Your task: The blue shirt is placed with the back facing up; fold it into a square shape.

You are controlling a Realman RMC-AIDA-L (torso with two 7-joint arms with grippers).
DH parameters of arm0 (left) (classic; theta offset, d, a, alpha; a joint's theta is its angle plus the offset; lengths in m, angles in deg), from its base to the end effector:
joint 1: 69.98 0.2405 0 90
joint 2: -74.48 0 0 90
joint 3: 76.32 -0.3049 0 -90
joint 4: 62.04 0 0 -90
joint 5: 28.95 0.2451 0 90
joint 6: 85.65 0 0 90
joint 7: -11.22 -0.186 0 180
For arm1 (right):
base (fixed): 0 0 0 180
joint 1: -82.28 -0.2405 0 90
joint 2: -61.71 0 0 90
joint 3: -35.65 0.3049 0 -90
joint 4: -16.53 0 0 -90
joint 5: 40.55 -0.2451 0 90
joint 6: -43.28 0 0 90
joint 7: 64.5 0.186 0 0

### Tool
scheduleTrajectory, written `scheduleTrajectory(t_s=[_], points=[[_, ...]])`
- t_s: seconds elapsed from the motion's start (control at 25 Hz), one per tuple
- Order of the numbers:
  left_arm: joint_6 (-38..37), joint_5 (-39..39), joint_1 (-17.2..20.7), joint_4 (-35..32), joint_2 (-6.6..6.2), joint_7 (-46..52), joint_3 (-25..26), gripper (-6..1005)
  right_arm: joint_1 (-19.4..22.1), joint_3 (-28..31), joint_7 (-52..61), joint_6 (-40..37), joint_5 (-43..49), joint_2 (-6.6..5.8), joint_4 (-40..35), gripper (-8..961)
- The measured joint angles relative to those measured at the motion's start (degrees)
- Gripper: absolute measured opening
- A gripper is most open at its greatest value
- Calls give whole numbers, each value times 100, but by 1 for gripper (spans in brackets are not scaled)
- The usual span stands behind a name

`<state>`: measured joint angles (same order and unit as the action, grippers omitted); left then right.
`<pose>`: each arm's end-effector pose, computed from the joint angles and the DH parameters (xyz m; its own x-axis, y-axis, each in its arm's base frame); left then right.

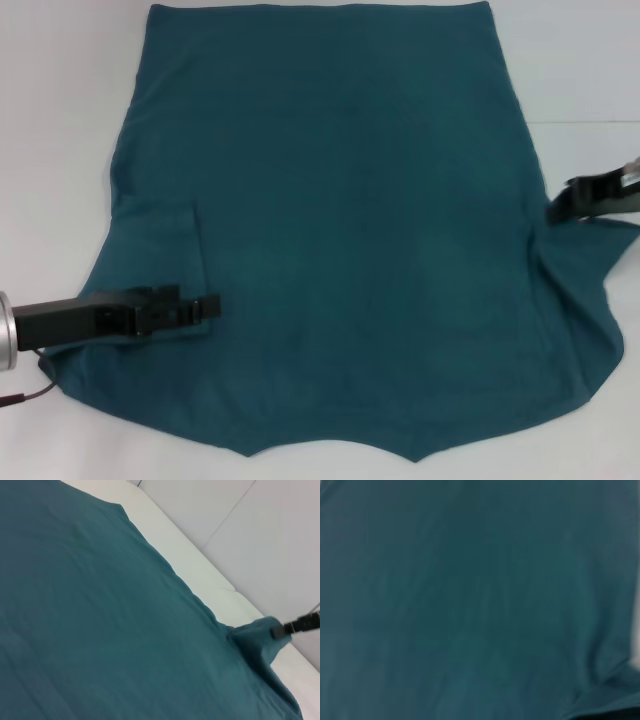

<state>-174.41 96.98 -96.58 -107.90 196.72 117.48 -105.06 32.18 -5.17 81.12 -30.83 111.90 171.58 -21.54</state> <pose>-0.3482 0.3773 -0.0415 0.4726 0.7114 0.5202 0.8441 -0.5351 -0.0350 0.3043 0.5203 0.0146 0.3681 -0.8962 -0.2477 -0.8819 -0.2521 -0.3985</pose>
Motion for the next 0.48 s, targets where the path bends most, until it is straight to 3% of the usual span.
scheduleTrajectory(t_s=[0.24, 0.48], points=[[34, -113, -36, 4, -7, 6, 0, 963, -277, -189, 147, -335, 10, 158, 81, 22], [86, -151, -38, 8, -8, 58, 1, 962, -388, -342, 681, -176, 14, 198, 97, 23]])
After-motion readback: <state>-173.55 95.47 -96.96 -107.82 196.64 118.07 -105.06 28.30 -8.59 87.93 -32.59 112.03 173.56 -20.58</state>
